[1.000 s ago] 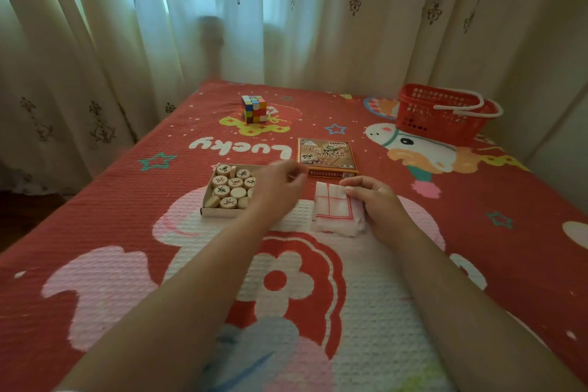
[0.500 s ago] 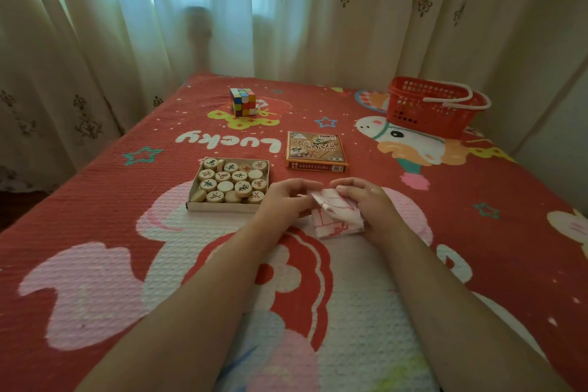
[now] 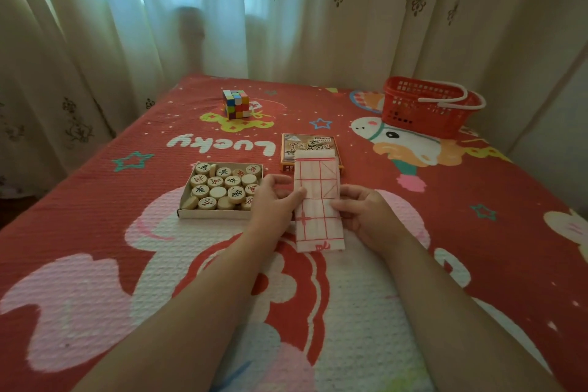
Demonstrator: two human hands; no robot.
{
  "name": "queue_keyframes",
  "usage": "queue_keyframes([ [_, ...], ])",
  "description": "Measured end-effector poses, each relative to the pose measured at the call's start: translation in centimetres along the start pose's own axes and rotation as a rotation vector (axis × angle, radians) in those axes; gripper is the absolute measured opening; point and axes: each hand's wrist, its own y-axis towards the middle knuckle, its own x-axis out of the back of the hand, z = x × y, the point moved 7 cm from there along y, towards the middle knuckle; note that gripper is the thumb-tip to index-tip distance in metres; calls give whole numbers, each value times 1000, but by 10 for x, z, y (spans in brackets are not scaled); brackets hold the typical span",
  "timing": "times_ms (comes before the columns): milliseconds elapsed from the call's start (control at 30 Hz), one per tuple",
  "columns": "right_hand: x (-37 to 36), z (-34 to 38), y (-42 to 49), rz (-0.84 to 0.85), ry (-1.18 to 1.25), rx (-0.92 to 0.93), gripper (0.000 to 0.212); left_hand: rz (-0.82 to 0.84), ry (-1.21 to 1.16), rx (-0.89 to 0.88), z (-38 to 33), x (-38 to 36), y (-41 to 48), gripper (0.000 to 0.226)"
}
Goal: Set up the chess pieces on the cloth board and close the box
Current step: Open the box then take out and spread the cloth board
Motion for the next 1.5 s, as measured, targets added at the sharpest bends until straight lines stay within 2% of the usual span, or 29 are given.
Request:
queue_keyframes([
  [67,4,1,1,-60,27,16,19,-75,188,-117,-7,4,-2,20],
  [133,8,2,2,-123,53,42,16,-149,444,-332,-23,3,-10,21],
  [200,11,3,1,-163,62,62,17,-150,588,-501,-35,-6,-19,27],
  [233,12,5,1,-173,63,71,18,-115,627,-518,-36,-13,-23,34],
  [367,9,5,3,-174,63,85,6,14,650,-389,-28,-28,-28,60],
  [600,-5,5,1,-43,101,69,17,152,285,-13,-19,-31,-25,87],
  [667,-5,7,0,-46,62,73,14,169,185,78,-17,-29,-24,78],
  [767,6,11,0,-125,54,83,16,137,-40,208,-12,-22,-19,34],
  [833,16,14,-3,-175,96,78,13,100,-159,257,-11,-16,-16,19],
  [933,28,14,-4,-224,164,48,10,87,-224,244,-11,-9,-12,17],
  [1033,36,14,-4,-240,198,39,7,101,-183,187,-12,-5,-10,17],
  [1100,40,14,-4,-255,216,36,11,85,-152,156,-14,-4,-9,27],
  [1167,45,12,-4,-288,216,20,14,7,6,32,-22,1,-9,39],
  [1200,48,11,-5,-313,206,13,14,-47,160,-85,-29,2,-10,42],
  [1267,53,9,-4,-374,187,7,11,-168,496,-415,-49,0,-22,46],
  [1333,56,8,-4,-425,209,11,10,-184,733,-709,-59,-15,-38,51],
  [1400,53,8,-3,-435,237,11,7,-88,926,-827,-52,-34,-45,67],
  [1500,47,5,-2,-419,273,1,30,-26,1043,-909,-42,-49,-51,75],
])
